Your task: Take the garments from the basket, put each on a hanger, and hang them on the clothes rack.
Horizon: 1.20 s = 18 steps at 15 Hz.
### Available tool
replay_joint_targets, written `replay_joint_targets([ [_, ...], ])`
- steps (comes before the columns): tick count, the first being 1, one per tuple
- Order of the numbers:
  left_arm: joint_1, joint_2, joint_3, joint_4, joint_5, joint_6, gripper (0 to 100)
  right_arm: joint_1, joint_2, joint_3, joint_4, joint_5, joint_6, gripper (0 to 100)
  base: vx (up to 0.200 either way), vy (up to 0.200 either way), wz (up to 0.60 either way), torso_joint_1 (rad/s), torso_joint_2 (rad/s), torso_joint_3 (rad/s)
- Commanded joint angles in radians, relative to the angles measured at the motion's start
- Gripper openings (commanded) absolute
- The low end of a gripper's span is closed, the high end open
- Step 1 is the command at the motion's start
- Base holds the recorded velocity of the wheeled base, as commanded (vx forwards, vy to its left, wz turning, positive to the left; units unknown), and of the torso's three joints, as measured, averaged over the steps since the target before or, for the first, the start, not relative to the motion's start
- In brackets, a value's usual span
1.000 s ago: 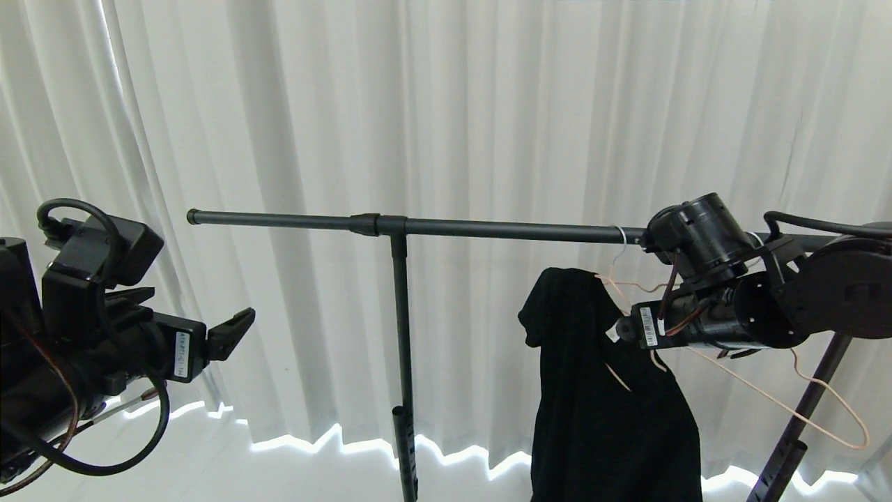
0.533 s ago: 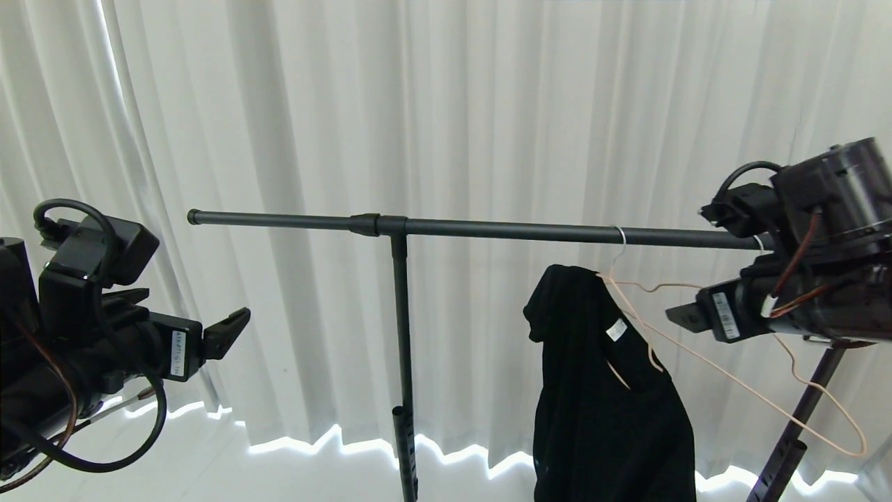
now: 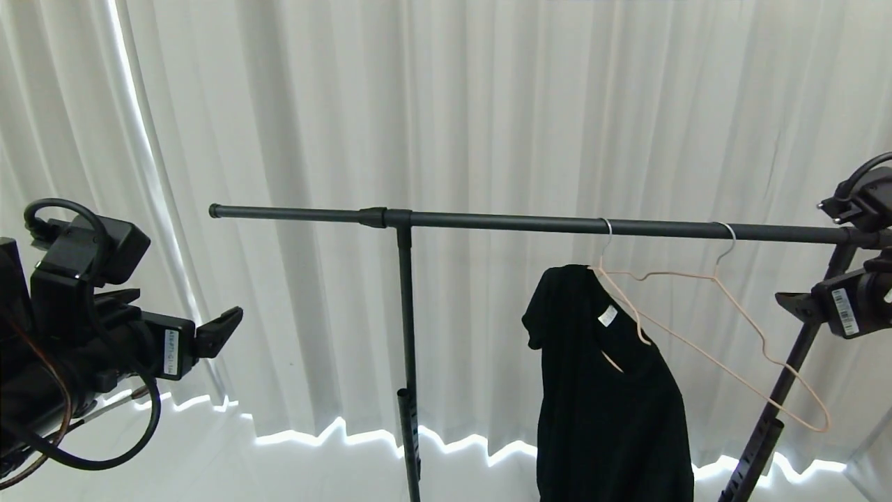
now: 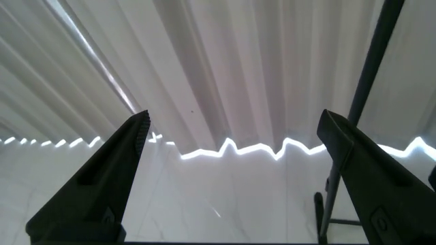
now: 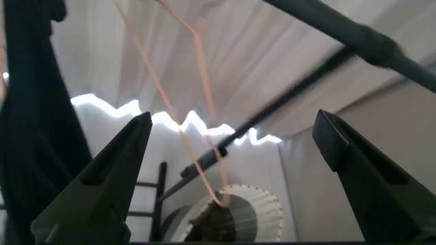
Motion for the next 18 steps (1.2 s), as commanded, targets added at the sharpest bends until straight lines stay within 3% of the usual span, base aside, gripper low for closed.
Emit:
replay_joint_targets([
  [1, 0.001, -0.012, 0.001, -0.001, 0.000, 0.000, 100, -0.030, -0.013, 0.008, -0.014, -0.002, -0.006, 100, -0.200, 0.000, 0.00, -0.007, 0.01, 0.007],
  [4, 0.012, -0.044, 0.019, -0.001, 0.001, 0.000, 100, -0.055, -0.040, 0.022, -0.026, -0.002, -0.011, 100, -0.200, 0.000, 0.00, 0.002, 0.00, 0.005],
  [9, 0.113, -0.082, 0.051, -0.001, 0.000, -0.001, 100, -0.063, -0.125, 0.090, -0.056, -0.002, -0.075, 100, -0.200, 0.000, 0.00, -0.001, 0.00, 0.004],
  [12, 0.127, -0.118, 0.106, -0.001, 0.000, -0.001, 100, -0.063, -0.159, 0.163, -0.147, -0.002, -0.076, 100, 0.000, 0.000, 0.00, 0.000, 0.00, 0.000],
  [18, 0.136, -0.150, 0.126, -0.001, 0.000, 0.000, 100, -0.063, -0.162, 0.168, -0.204, 0.004, -0.075, 100, 0.000, 0.000, 0.00, 0.000, 0.00, 0.000],
])
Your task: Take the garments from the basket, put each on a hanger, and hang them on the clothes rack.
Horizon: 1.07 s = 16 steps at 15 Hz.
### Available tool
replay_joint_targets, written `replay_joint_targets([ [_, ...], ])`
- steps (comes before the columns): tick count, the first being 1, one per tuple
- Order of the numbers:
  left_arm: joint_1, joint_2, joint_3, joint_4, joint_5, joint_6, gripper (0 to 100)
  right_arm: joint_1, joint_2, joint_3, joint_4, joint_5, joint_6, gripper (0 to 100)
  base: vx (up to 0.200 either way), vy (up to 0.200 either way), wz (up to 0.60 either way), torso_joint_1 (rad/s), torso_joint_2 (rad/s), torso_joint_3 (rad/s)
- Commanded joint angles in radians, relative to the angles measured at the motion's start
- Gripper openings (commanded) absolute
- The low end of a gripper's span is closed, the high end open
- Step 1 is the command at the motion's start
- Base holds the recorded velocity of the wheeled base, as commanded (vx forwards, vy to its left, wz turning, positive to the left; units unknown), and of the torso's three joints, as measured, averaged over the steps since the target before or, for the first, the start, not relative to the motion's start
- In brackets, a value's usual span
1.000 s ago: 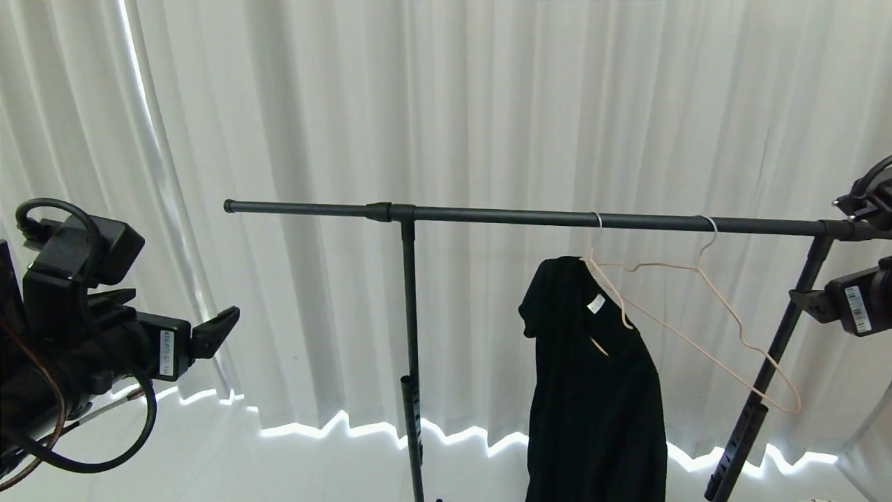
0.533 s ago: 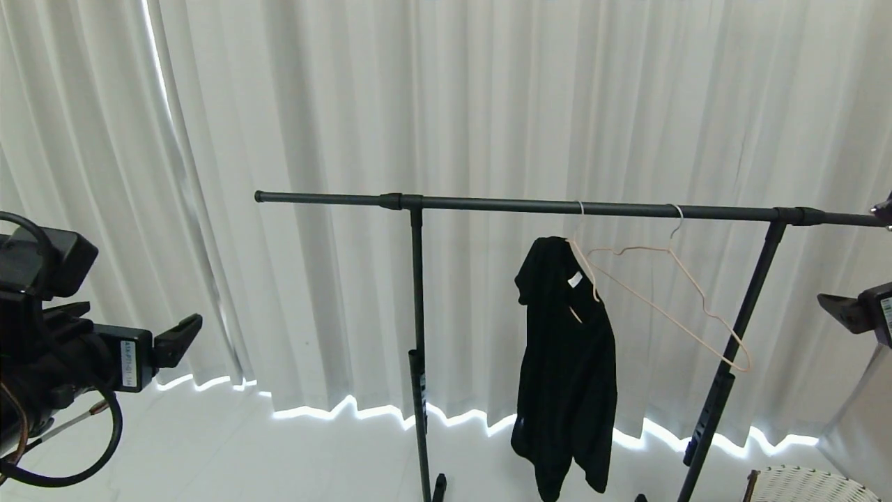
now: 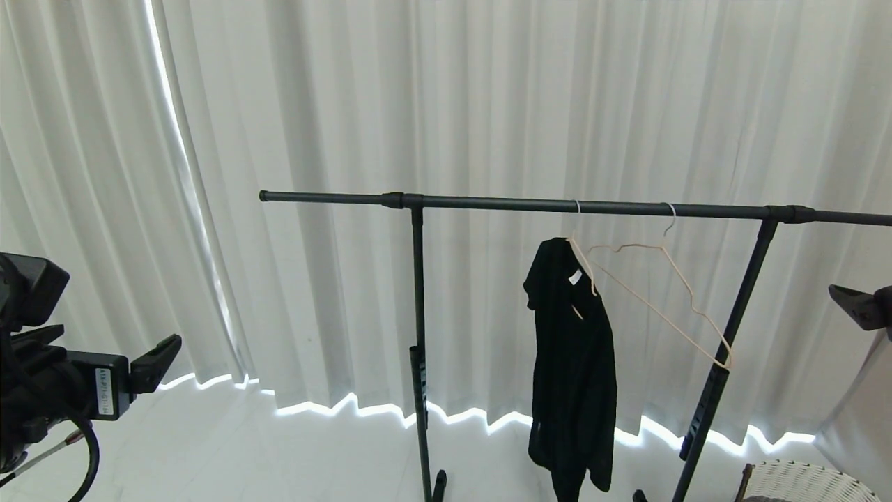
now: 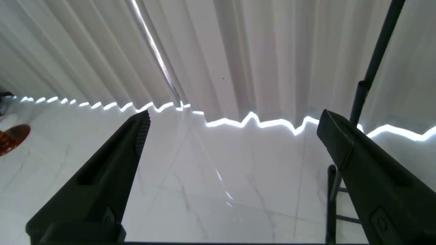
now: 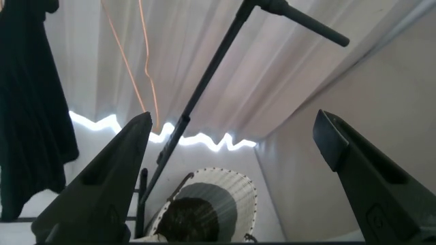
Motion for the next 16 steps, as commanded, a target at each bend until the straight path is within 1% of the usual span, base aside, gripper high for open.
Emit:
replay_joint_targets([
  [1, 0.001, -0.009, 0.001, -0.001, 0.000, 0.001, 100, 0.001, 0.001, 0.001, -0.001, 0.002, 0.000, 100, 0.000, 0.000, 0.00, 0.000, 0.00, 0.000],
  [2, 0.001, -0.013, 0.001, -0.001, 0.000, 0.003, 100, 0.001, 0.001, 0.001, -0.004, 0.002, 0.000, 100, 0.000, 0.000, 0.00, -0.032, 0.07, 0.032],
  [4, 0.001, -0.011, -0.002, -0.001, 0.000, 0.003, 100, 0.001, 0.001, 0.001, -0.004, 0.002, 0.000, 100, 0.000, 0.000, 0.00, -0.149, 0.35, 0.186],
  [7, 0.003, -0.011, -0.004, -0.001, 0.000, 0.003, 100, 0.001, 0.003, 0.001, -0.004, 0.014, -0.001, 100, 0.000, 0.000, 0.00, -0.225, 0.49, 0.273],
  [16, 0.012, -0.013, 0.002, -0.001, 0.000, 0.006, 100, 0.001, -0.002, -0.001, -0.019, 0.014, -0.012, 100, 0.000, 0.000, 0.00, -0.218, 0.51, 0.285],
])
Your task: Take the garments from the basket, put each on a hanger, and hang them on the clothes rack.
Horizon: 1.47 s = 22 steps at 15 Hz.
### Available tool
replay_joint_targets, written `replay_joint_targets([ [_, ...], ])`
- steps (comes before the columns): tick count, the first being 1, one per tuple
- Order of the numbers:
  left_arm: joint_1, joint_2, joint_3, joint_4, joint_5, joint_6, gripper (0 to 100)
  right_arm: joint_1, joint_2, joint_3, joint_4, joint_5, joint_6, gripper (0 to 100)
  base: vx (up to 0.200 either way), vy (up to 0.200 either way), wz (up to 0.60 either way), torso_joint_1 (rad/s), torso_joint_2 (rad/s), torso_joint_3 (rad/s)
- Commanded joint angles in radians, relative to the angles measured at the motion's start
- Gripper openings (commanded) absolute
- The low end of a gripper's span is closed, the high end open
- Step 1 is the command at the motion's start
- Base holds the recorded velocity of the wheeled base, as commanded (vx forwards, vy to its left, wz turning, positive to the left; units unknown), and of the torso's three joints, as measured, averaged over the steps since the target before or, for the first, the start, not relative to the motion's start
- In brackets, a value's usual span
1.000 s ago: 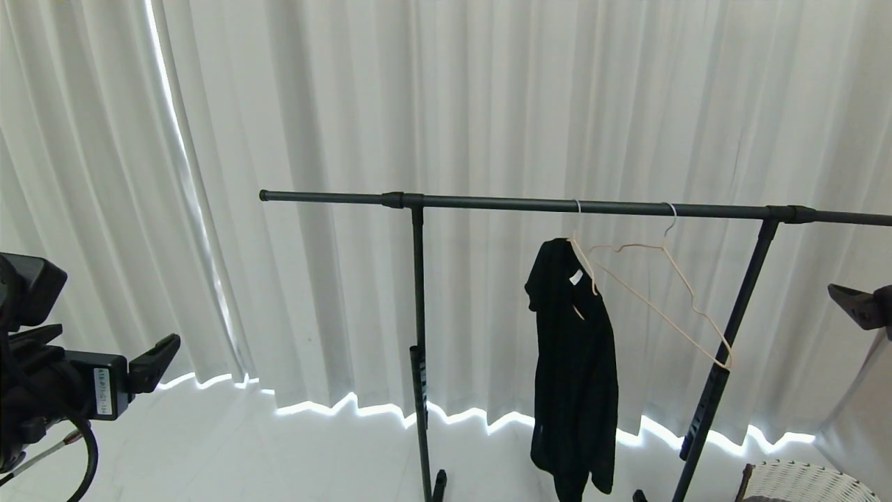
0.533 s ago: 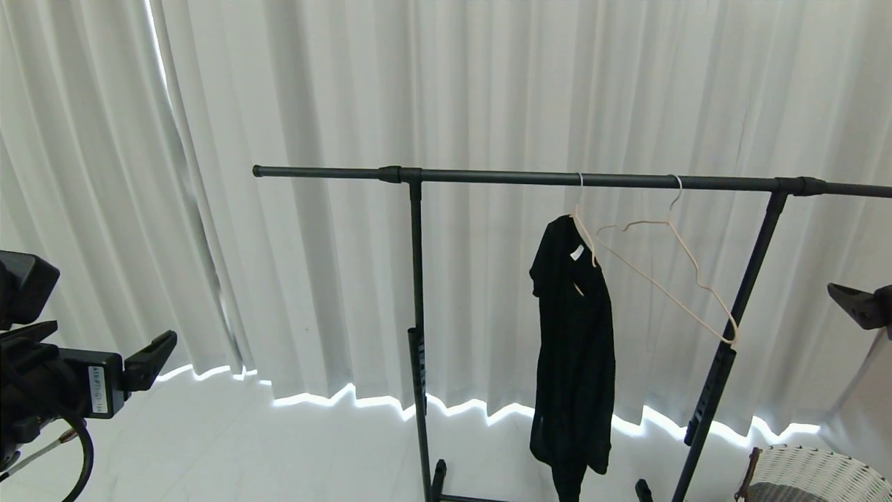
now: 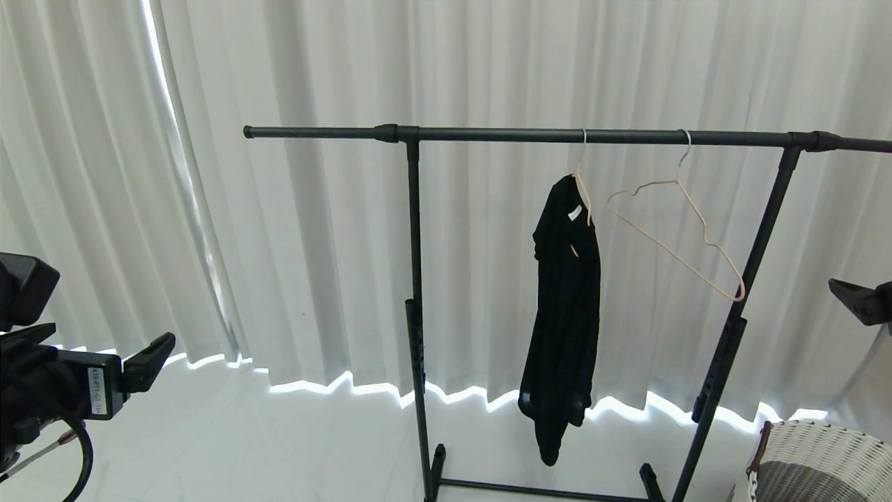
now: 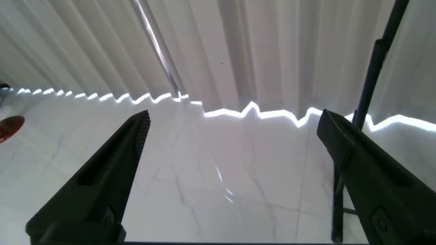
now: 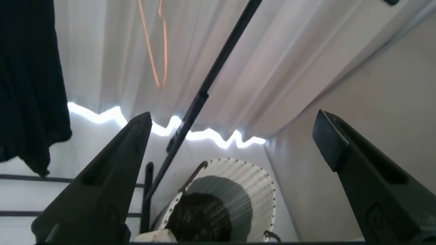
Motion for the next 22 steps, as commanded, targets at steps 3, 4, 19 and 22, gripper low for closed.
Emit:
replay_joint_targets([
  [3, 0.000, 0.006, 0.002, -0.001, 0.000, 0.001, 100, 0.000, -0.009, 0.000, -0.001, -0.002, -0.017, 100, 0.000, 0.000, 0.00, -0.188, 0.48, 0.284],
  [4, 0.000, 0.006, 0.002, -0.001, 0.000, 0.001, 100, -0.001, -0.011, 0.002, 0.000, -0.002, -0.019, 100, 0.000, 0.000, 0.00, -0.183, 0.47, 0.286],
  [19, -0.136, -0.043, 0.036, -0.001, -0.001, 0.004, 100, -0.056, -0.009, 0.072, 0.000, -0.005, -0.042, 100, 0.000, -0.093, 0.00, -0.058, 0.17, 0.106],
  [22, -0.135, -0.043, 0.036, -0.001, -0.001, 0.004, 100, -0.056, -0.008, 0.085, 0.000, -0.002, -0.042, 100, 0.000, -0.200, 0.00, -0.001, 0.00, 0.004],
])
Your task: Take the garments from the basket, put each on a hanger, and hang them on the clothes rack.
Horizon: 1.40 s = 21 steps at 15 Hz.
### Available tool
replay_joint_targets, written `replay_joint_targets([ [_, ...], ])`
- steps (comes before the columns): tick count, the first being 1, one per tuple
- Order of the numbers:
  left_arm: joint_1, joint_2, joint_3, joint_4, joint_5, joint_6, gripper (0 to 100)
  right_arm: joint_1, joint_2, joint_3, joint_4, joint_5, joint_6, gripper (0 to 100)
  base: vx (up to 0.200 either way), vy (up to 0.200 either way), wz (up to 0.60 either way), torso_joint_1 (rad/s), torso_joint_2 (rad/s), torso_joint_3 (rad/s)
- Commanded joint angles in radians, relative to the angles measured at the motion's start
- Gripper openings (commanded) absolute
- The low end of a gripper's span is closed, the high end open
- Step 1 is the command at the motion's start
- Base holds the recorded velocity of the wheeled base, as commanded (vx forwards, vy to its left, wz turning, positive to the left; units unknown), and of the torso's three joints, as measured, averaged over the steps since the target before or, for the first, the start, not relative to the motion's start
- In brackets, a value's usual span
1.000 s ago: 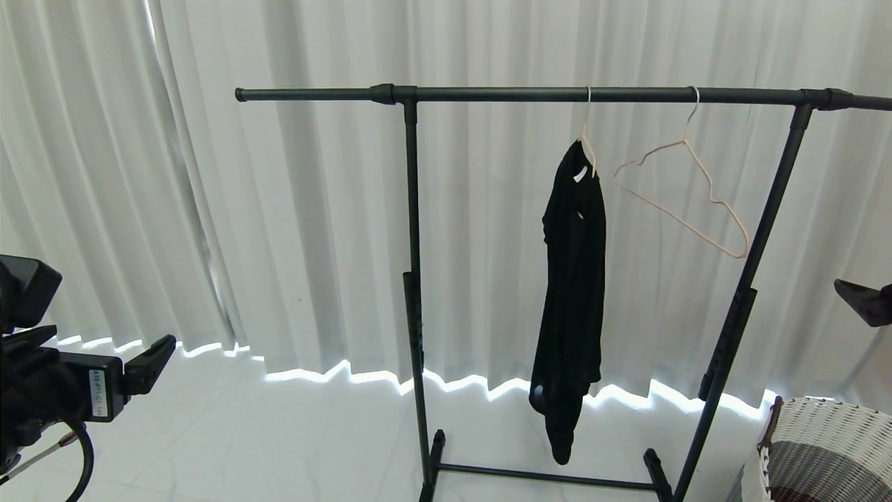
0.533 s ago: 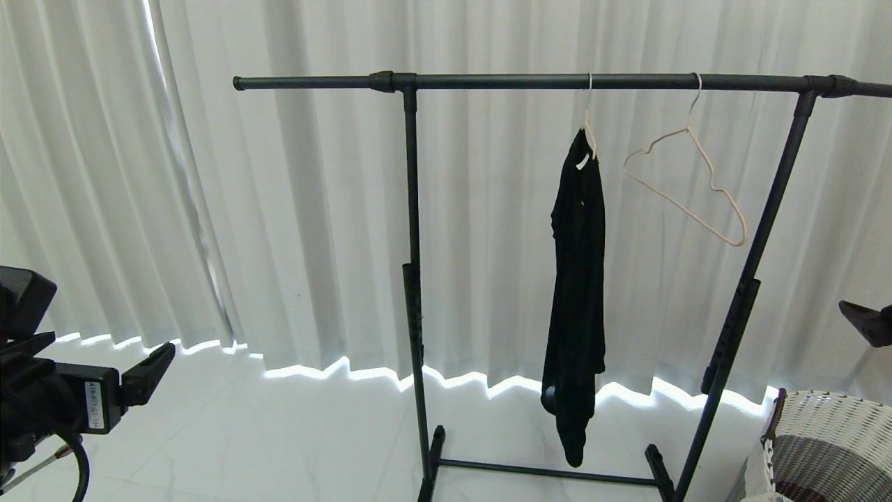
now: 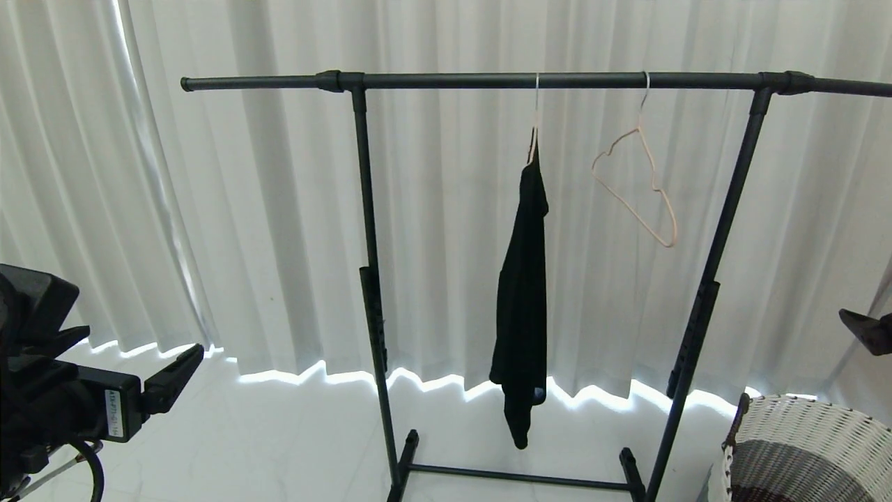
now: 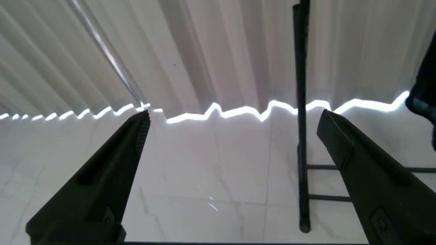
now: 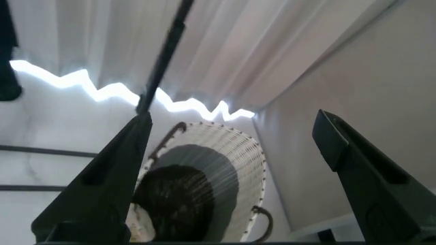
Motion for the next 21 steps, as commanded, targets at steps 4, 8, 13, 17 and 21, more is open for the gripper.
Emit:
replay_joint_targets([
  [4, 0.000, 0.002, 0.000, -0.001, 0.002, -0.001, 100, 0.002, -0.011, 0.065, -0.002, 0.001, 0.001, 100, 0.000, -0.100, 0.00, 0.000, 0.00, 0.002],
  [8, 0.000, 0.006, 0.000, -0.001, 0.002, -0.003, 100, 0.005, -0.024, 0.169, -0.126, 0.001, -0.023, 100, 0.000, 0.000, 0.00, 0.000, 0.00, 0.000],
  [13, 0.000, 0.005, 0.002, -0.001, 0.002, -0.003, 100, 0.005, -0.024, 0.235, -0.219, 0.001, -0.051, 100, 0.000, 0.000, 0.00, -0.047, 0.17, 0.115],
  [17, -0.002, -0.003, 0.018, -0.001, 0.002, -0.004, 100, 0.005, -0.016, 0.235, -0.217, 0.001, -0.054, 100, 0.000, 0.000, 0.00, -0.019, 0.08, 0.043],
  [21, -0.037, -0.006, 0.026, -0.001, 0.001, -0.006, 100, 0.010, 0.061, 0.297, -0.215, 0.195, -0.049, 100, 0.000, 0.000, 0.00, -0.014, 0.06, 0.040],
])
